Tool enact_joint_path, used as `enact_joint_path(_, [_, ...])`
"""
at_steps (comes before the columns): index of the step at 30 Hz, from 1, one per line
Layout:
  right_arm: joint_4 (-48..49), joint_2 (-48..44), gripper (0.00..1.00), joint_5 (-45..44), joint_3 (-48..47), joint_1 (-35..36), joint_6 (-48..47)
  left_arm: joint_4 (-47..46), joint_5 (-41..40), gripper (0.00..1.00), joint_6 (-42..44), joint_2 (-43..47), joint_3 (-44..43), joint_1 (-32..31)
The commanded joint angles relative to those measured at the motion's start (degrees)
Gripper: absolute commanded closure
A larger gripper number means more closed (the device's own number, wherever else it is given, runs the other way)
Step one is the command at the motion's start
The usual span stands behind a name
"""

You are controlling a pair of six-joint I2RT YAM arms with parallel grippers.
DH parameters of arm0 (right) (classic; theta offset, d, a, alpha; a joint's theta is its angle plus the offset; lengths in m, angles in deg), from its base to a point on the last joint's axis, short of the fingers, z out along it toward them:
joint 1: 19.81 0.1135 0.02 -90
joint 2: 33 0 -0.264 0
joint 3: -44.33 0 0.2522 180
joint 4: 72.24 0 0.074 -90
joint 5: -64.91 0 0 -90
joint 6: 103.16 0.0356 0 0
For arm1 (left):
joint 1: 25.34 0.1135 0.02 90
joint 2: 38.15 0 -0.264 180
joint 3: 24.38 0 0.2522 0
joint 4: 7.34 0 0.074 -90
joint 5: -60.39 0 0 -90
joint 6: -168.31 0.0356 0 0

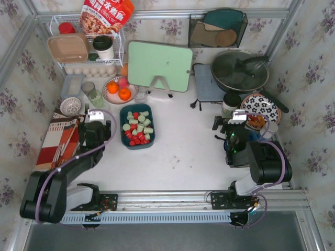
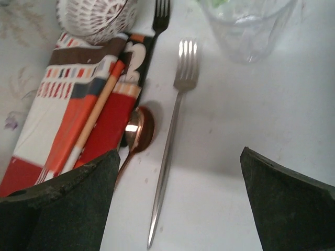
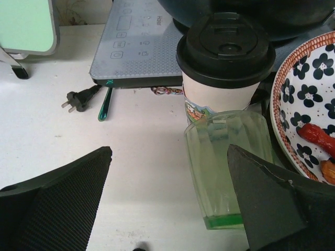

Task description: Mix the coffee capsules in the storage basket

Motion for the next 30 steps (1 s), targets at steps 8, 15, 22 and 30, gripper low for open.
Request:
enact_joint_path(8, [0.0,0.1,0.00,0.5,-0.4,0.0,-0.6,-26.1,31.1,0.00,-1.0,-20.9,-1.4,11.4])
enact_joint_path(15, [0.0,0.1,0.00,0.6,-0.4,0.0,-0.6,-24.0,36.4,0.00,-2.7,-22.3,-4.7,14.1])
enact_joint_path(22, [0.0,0.1,0.00,0.6,-0.3,0.0,-0.6,-19.2,35.0,0.00,-2.1,-20.9,-5.7,13.3])
enact_joint_path(30, [0.0,0.1,0.00,0.6,-0.3,0.0,-0.6,-19.4,35.0,0.00,-2.1,-20.9,-5.6,13.3])
